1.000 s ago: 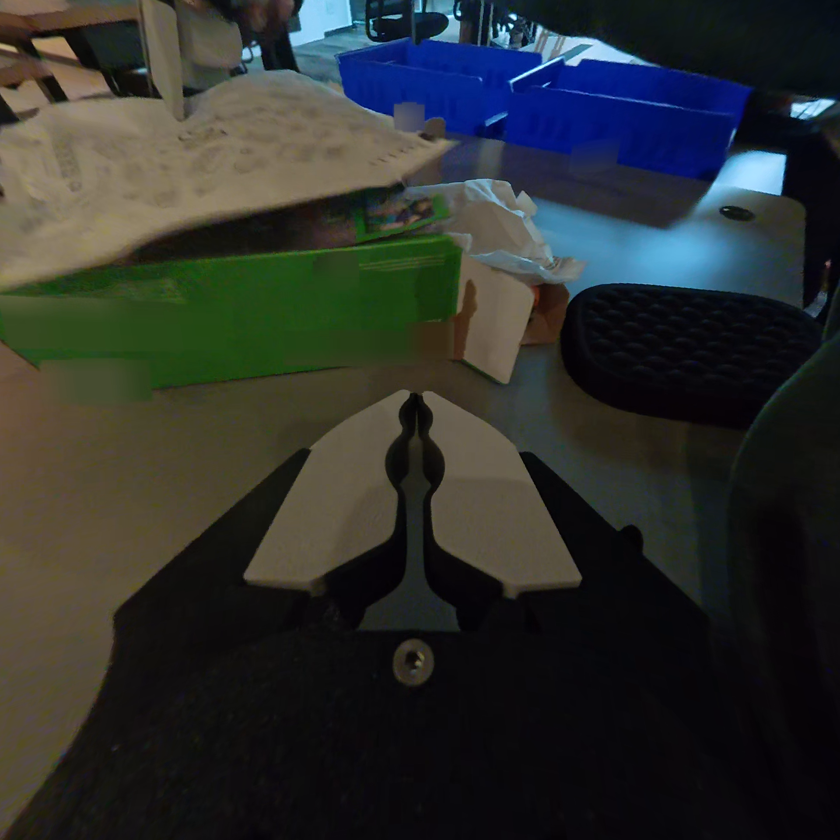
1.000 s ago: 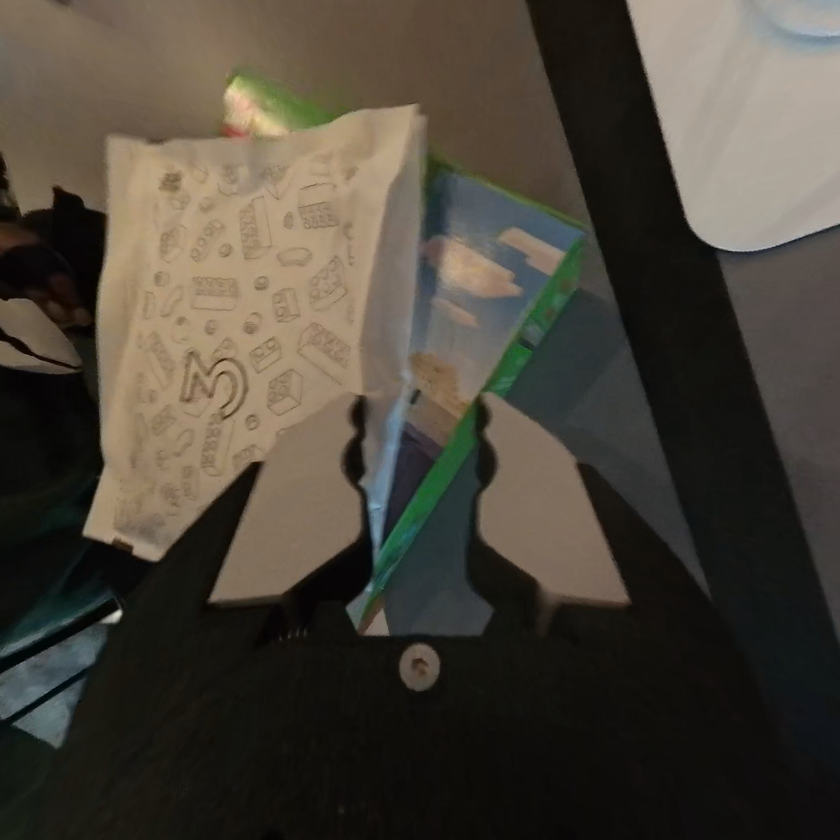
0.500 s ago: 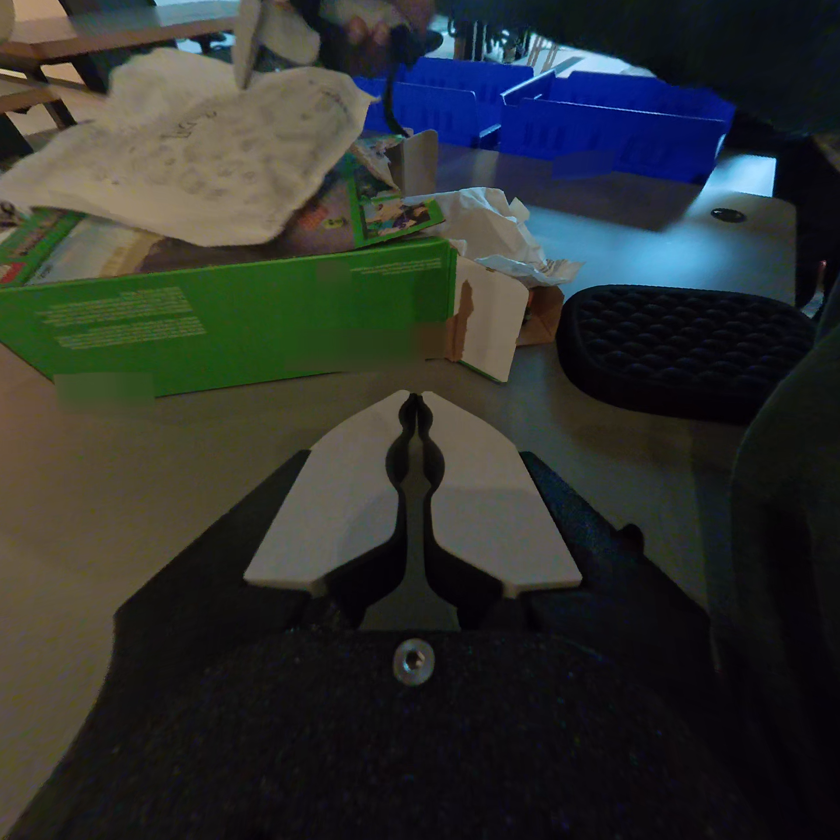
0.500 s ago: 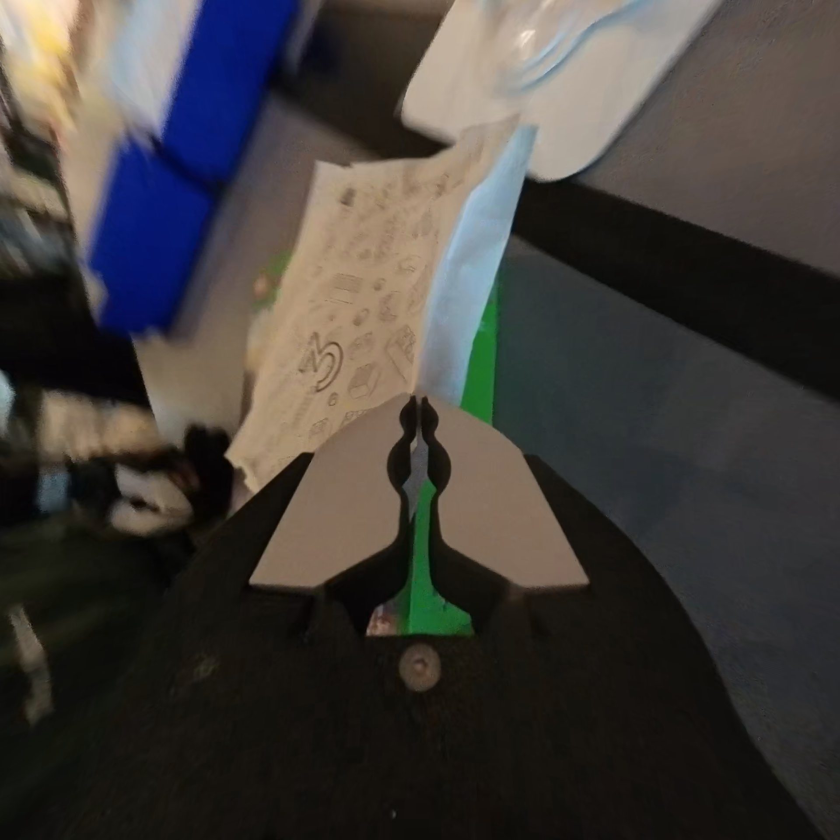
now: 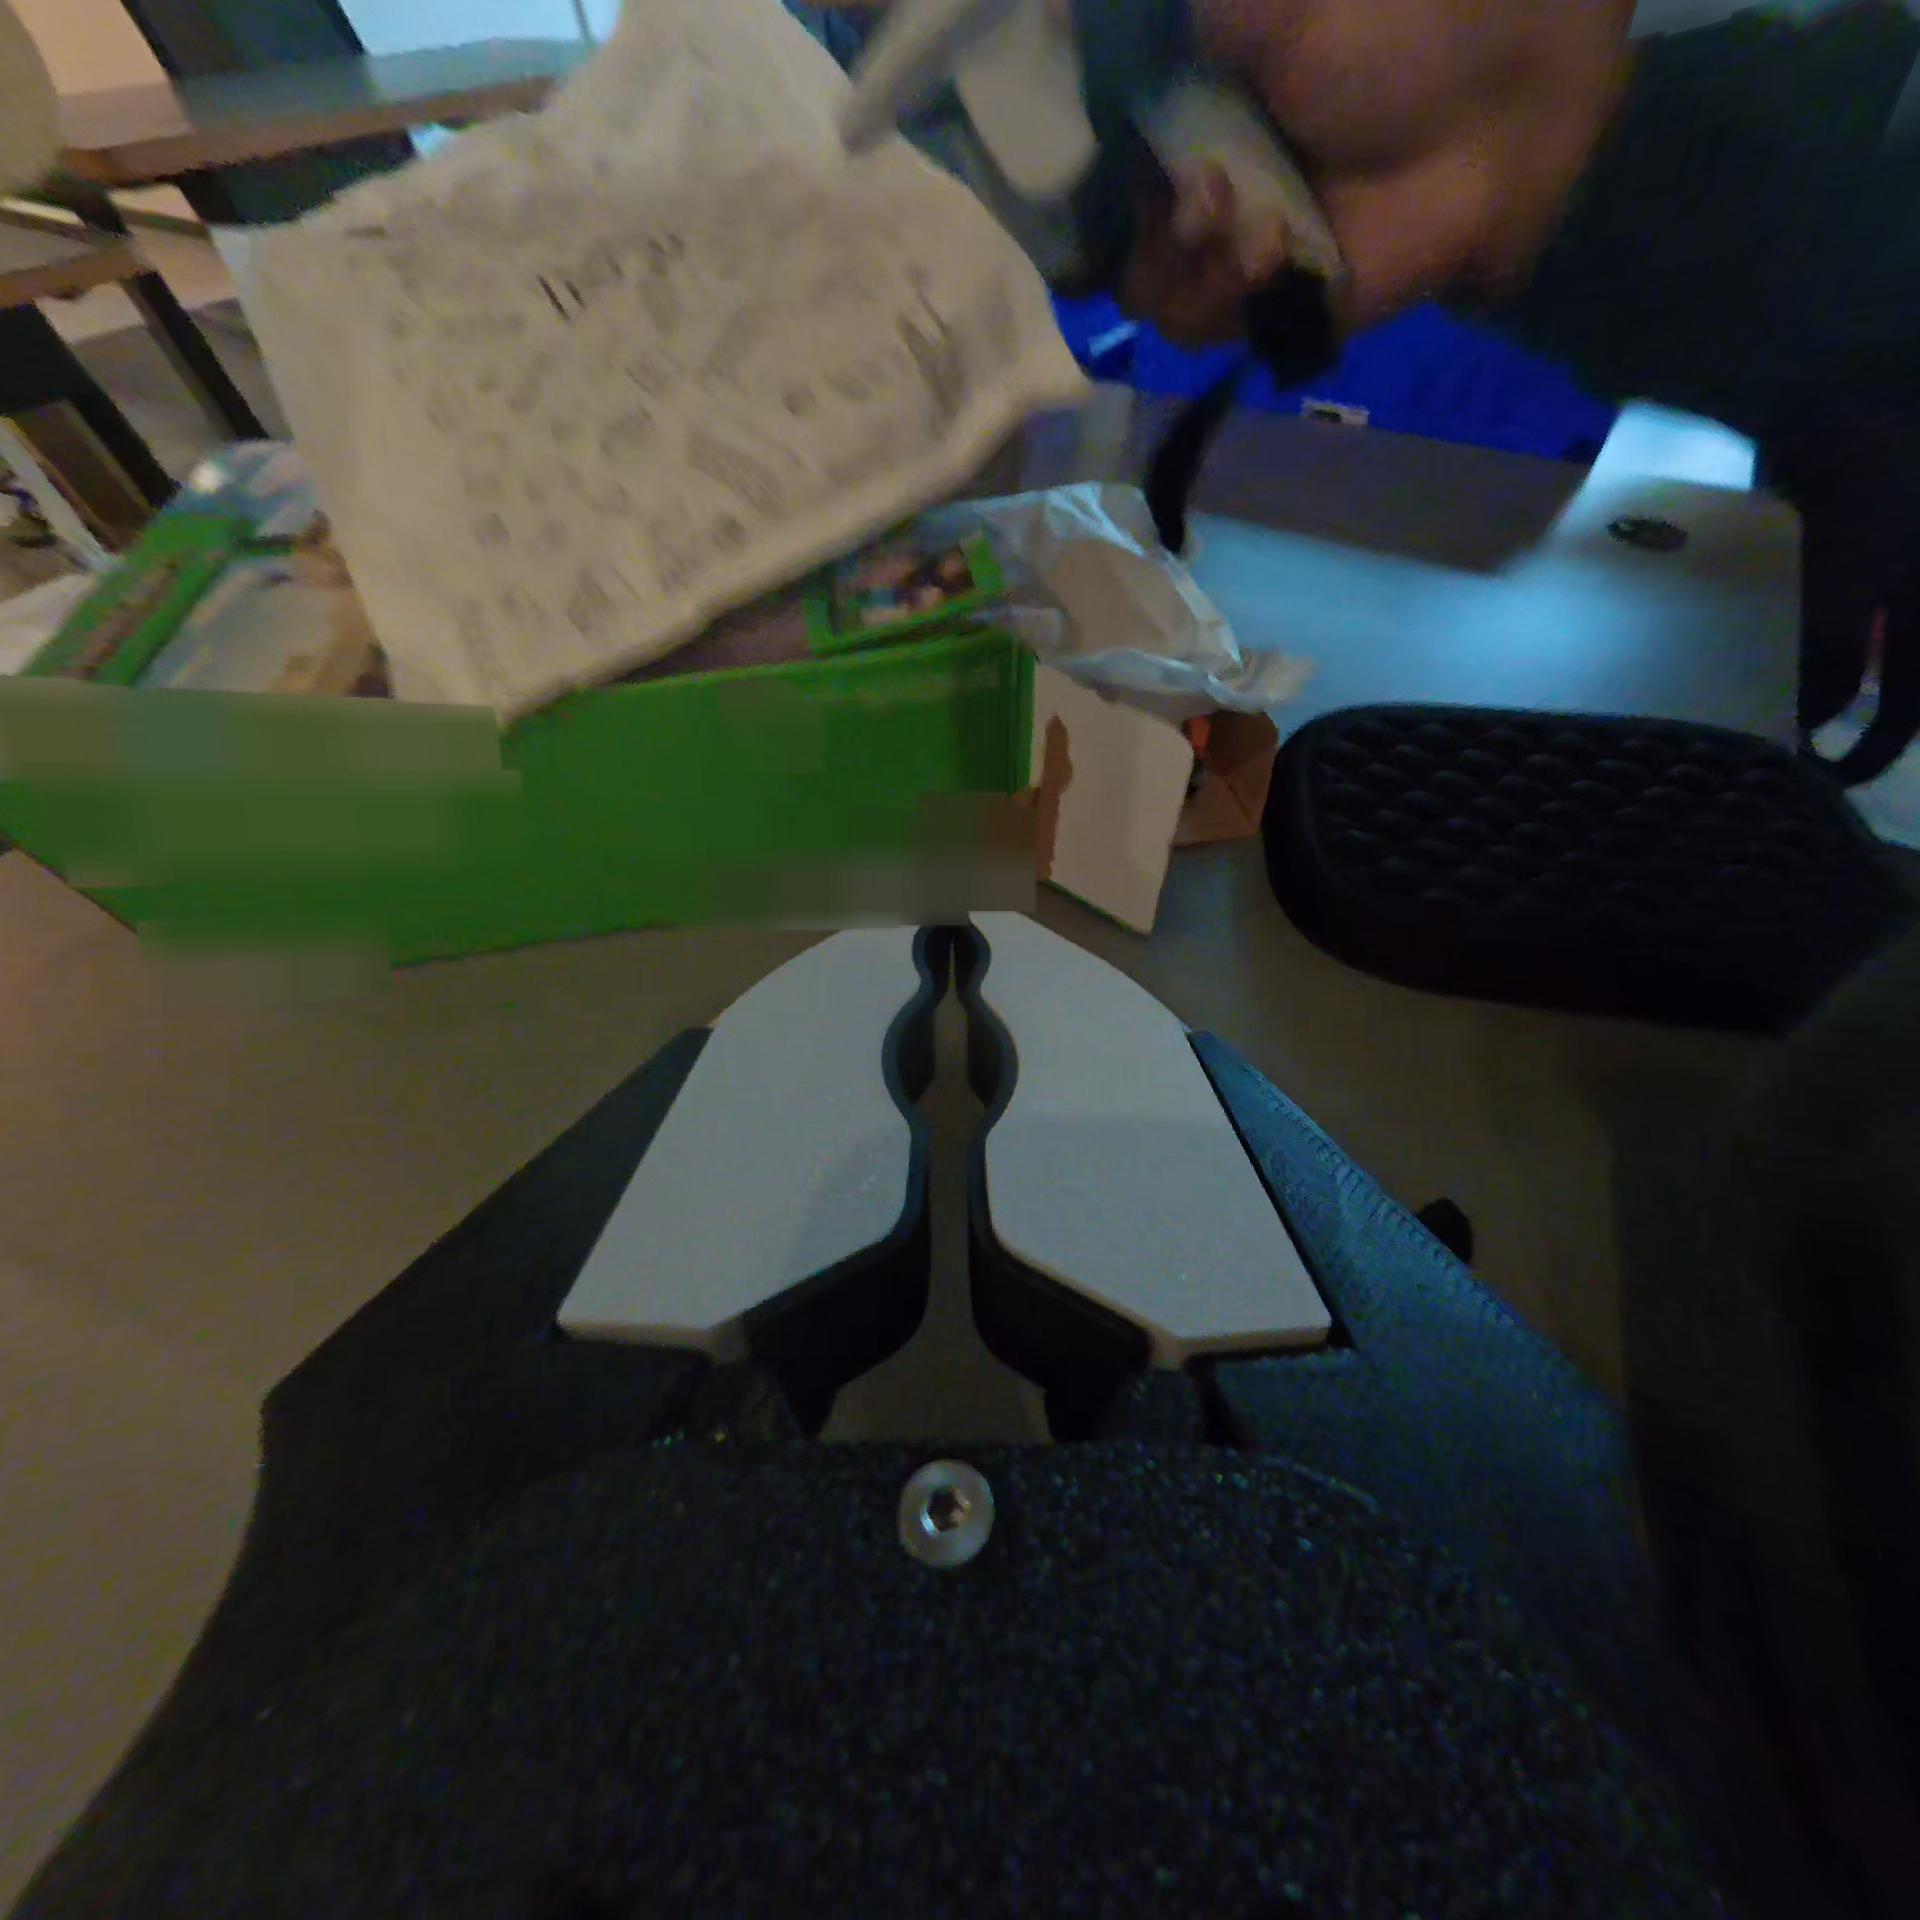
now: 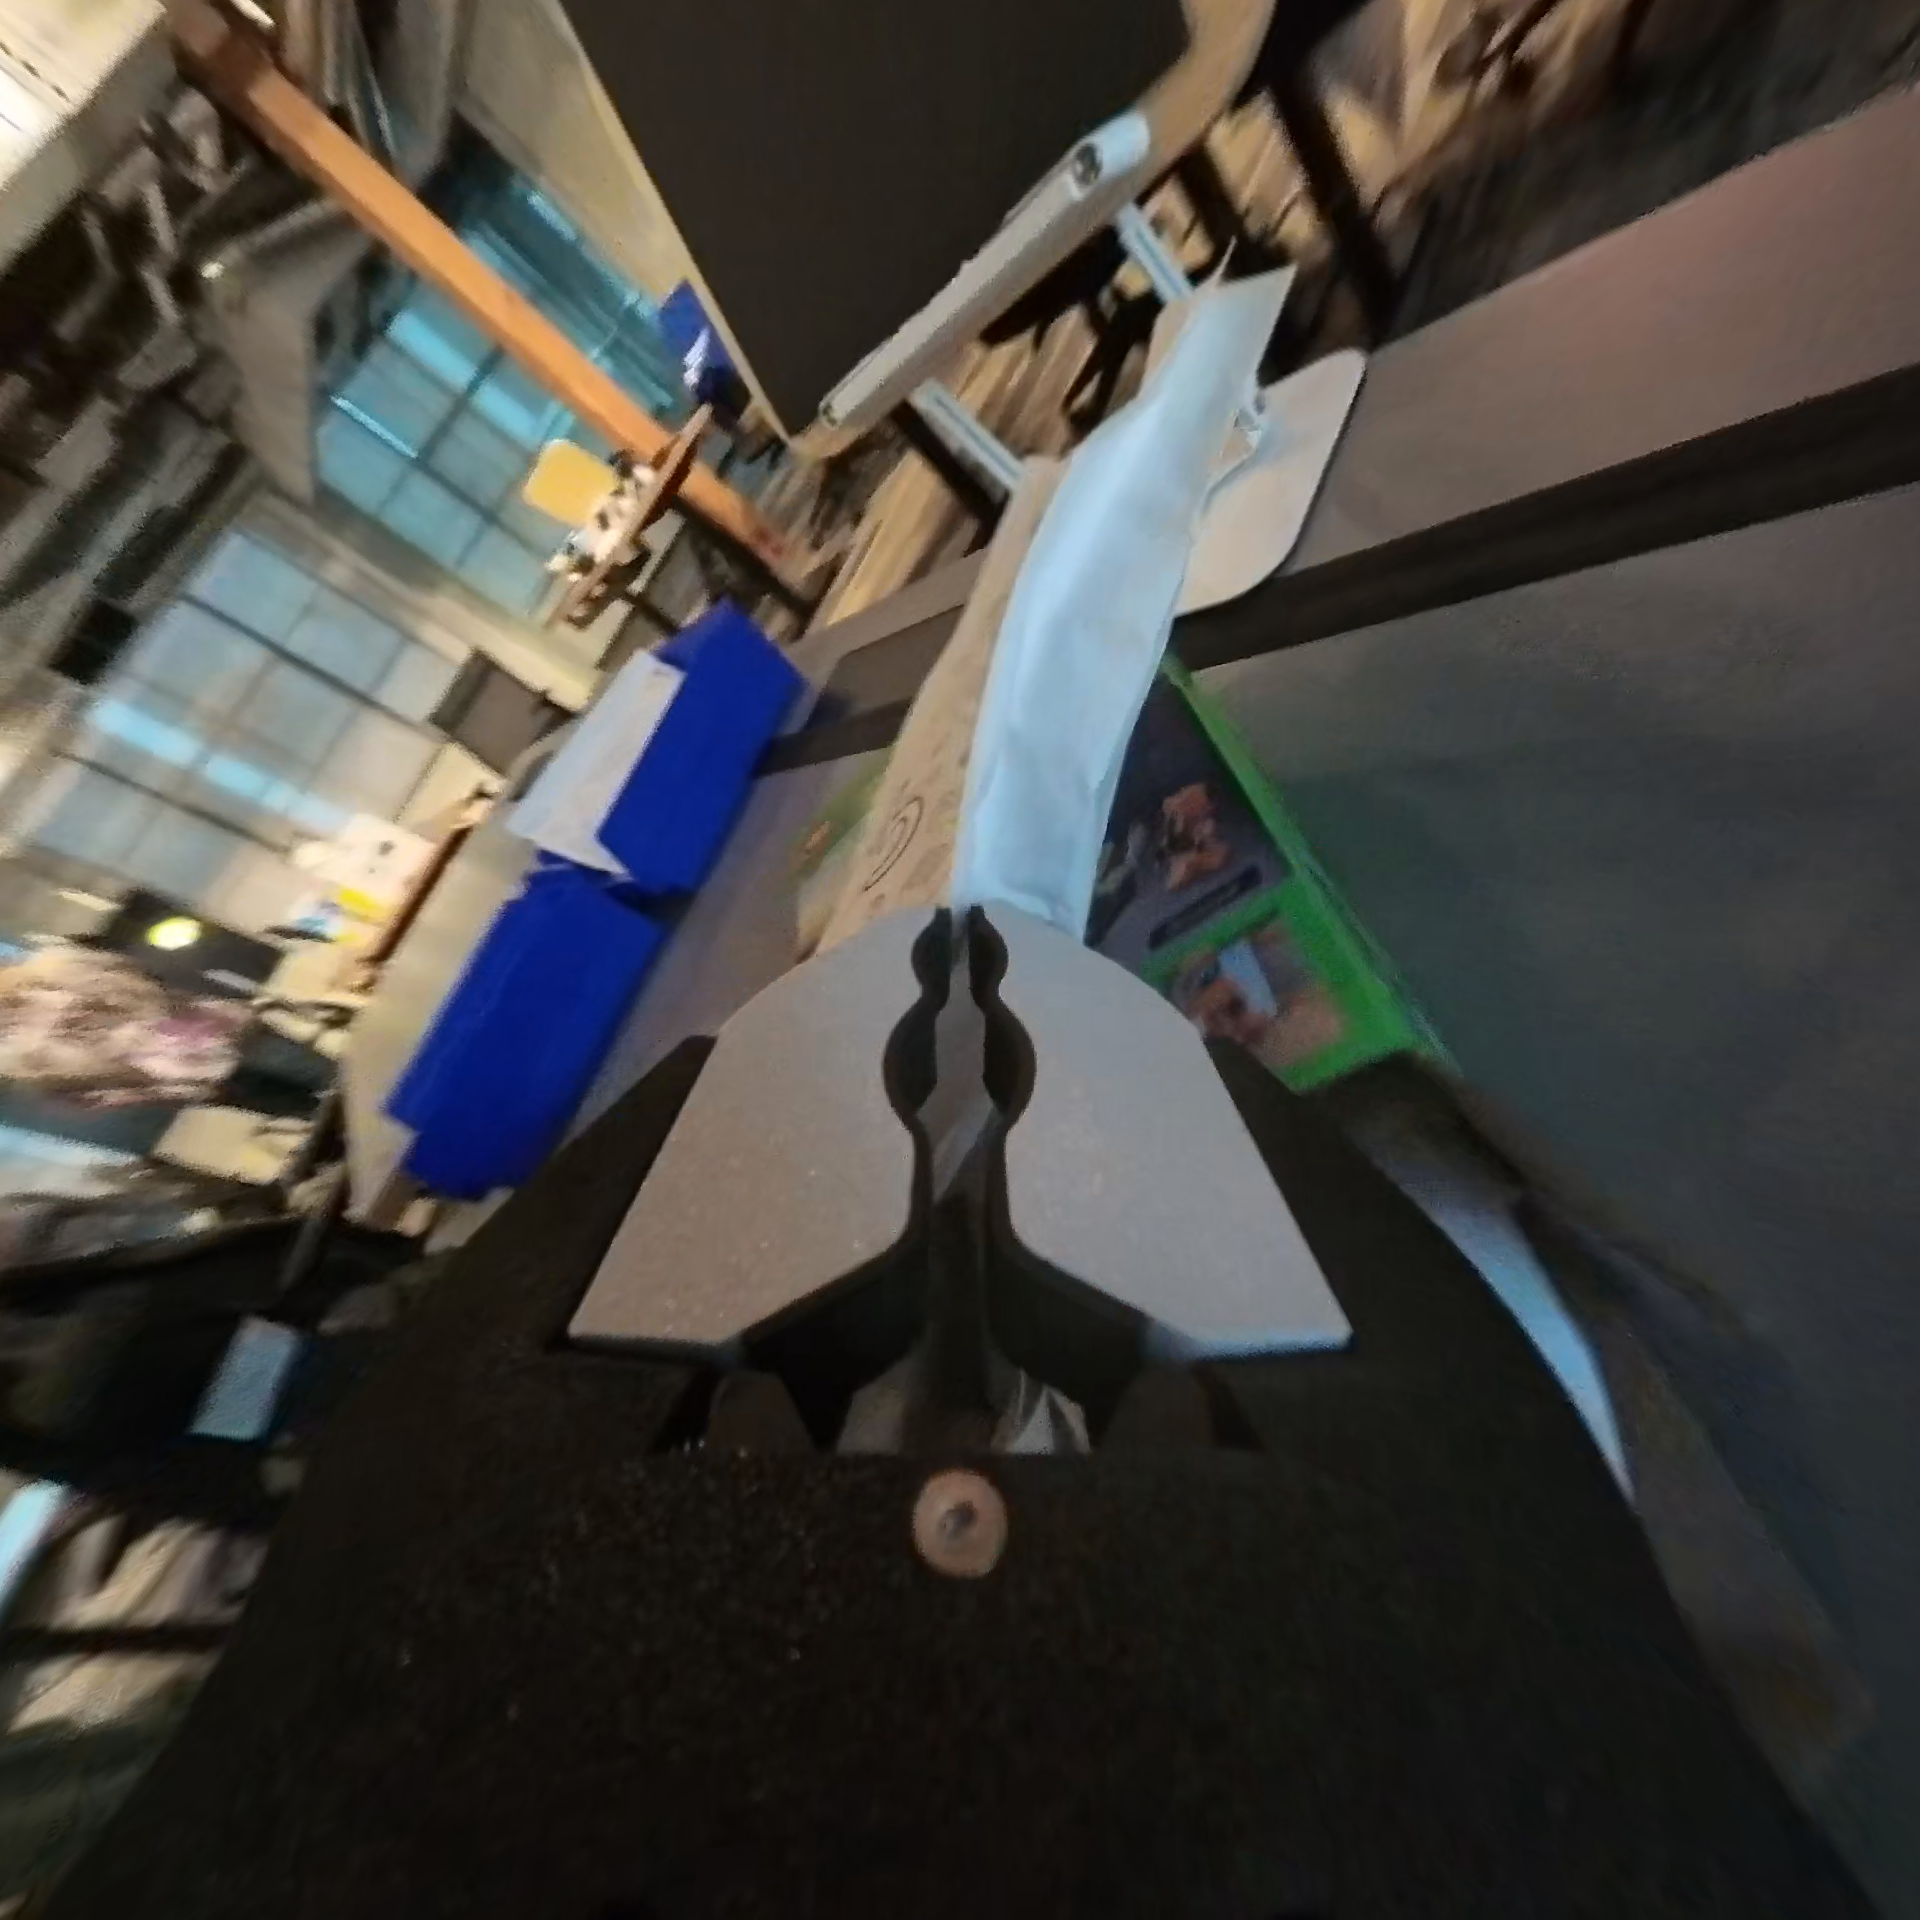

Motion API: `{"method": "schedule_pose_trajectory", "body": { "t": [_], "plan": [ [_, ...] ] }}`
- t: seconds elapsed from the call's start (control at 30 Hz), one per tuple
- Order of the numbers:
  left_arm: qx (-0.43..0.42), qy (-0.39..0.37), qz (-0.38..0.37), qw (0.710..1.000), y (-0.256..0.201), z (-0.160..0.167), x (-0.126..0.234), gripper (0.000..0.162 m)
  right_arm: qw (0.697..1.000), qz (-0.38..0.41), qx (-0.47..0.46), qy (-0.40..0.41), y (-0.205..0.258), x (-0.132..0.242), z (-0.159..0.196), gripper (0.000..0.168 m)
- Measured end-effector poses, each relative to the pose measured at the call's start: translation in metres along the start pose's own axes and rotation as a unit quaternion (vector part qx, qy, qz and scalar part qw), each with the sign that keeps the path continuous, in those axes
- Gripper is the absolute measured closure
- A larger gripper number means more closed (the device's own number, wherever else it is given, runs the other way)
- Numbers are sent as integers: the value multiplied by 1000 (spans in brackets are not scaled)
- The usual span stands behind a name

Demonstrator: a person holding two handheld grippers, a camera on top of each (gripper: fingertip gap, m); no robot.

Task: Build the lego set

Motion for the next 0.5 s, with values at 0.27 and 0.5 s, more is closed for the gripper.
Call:
{"method": "schedule_pose_trajectory", "body": {
  "t": [0.27, 0.5],
  "plan": [
    [-12, -3, -38, 999, 8, -21, 0, 160, 985, -6, -109, -133, 11, 7, 46, 166],
    [9, 53, -67, 996, 17, -37, -6, 162, 958, 16, -191, -213, 8, -6, 57, 166]
  ]
}}
Point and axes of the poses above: each gripper's, where its closed fingertips meet, x back along the fingers, z out of its underside, y = z × x across the jaws, the point moved 10 cm from there along x, back along the fingers, and after that the axes turned 6 degrees about z, right-handed, at the moved point
